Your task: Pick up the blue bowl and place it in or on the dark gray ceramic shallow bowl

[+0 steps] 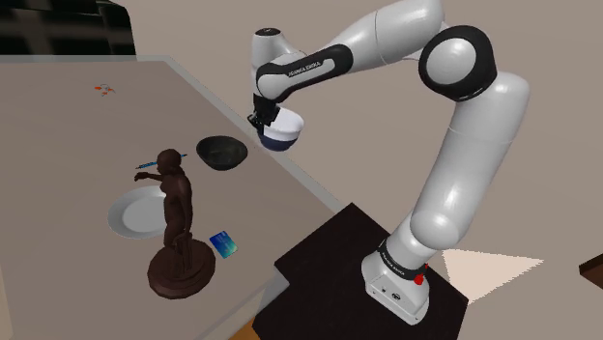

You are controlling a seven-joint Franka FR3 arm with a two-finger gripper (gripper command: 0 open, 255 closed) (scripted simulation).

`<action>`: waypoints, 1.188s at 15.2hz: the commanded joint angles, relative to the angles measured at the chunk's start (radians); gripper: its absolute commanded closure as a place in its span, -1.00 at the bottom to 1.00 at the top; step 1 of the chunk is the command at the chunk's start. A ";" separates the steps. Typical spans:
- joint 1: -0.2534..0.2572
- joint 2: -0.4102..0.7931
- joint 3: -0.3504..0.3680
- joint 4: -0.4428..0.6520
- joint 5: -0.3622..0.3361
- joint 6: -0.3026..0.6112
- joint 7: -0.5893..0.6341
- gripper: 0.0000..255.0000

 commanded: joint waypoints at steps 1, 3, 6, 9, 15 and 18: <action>-0.001 -0.014 0.002 0.012 0.006 -0.025 -0.009 1.00; -0.001 -0.024 0.003 0.021 0.011 -0.043 -0.014 1.00; 0.037 0.048 0.019 0.142 0.004 -0.103 0.029 1.00; 0.077 0.129 0.032 0.278 -0.004 -0.169 0.066 1.00; 0.169 0.330 0.045 0.625 -0.021 -0.330 0.120 1.00; 0.225 0.470 0.044 0.872 -0.029 -0.443 0.131 1.00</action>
